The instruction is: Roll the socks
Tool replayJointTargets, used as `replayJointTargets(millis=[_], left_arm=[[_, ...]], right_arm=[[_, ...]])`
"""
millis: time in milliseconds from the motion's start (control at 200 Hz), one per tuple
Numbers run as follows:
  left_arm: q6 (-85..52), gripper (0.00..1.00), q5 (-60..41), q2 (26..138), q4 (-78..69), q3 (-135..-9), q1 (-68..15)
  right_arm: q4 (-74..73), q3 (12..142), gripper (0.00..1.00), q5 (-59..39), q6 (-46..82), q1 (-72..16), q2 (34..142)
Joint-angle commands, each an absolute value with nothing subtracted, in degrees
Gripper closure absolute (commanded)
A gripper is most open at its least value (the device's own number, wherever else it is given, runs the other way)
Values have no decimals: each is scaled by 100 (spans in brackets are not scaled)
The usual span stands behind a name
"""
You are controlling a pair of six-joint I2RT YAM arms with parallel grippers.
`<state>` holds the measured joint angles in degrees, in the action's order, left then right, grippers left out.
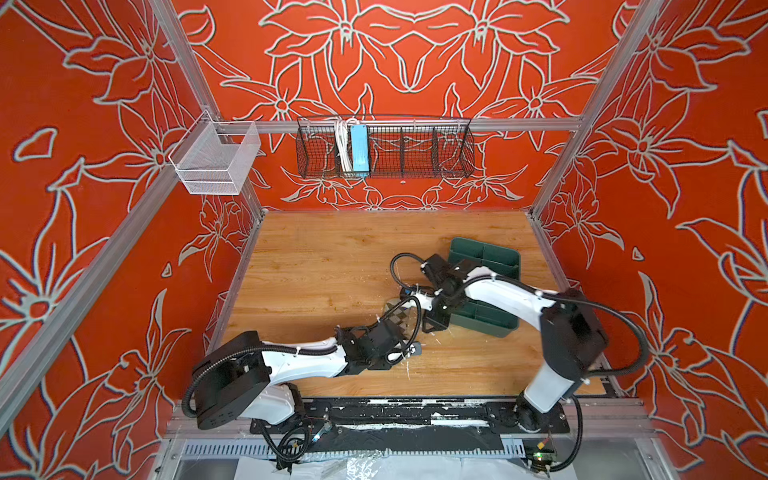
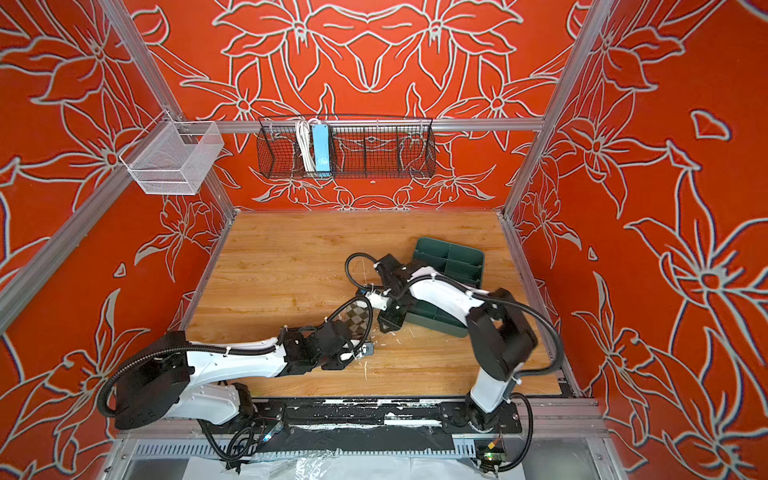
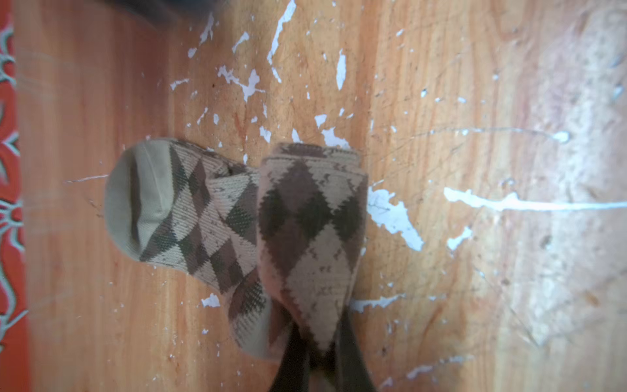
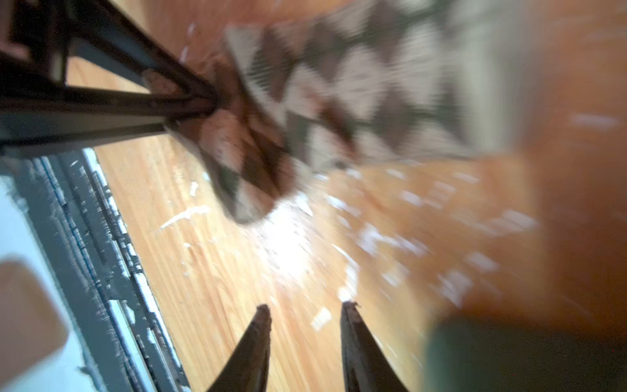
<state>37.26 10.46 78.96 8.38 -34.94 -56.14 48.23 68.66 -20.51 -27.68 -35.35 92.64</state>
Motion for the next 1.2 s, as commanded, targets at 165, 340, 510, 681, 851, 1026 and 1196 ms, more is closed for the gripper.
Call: replayJointTargets(millis=[165,340,510,681,851,1026,1196], left_arm=[[3803,100,-1676,8686,3213,-4803,-4746],[3882,100,-2618,10104,4667,-6191,-4090],[3779,100,-3140,11233,5637,-7365,-3638],[3633,100,-3121,11590,5783,-7679,-3499],[3568,100,-3089,11653,5783,-7728,-3476],[3507,100,-3041,11666,5748,-7742,-3465],[3492,100,-3031,11657,5729,-7731,-3454]], right_arm=[[1954,5644,52,409,-1342,-2813,6140],[341,3650,39,-2450,-2873,-2833,4025],[1785,3501,38,-1983,-4470,-4242,4192],[1646,3219,38,155,-5025,-5914,5300],[-591,2646,38,288,-4786,-6240,6289],[-1441,2857,37,504,-4540,-6248,7525],[-1677,3104,46,856,-4288,-6249,8347]])
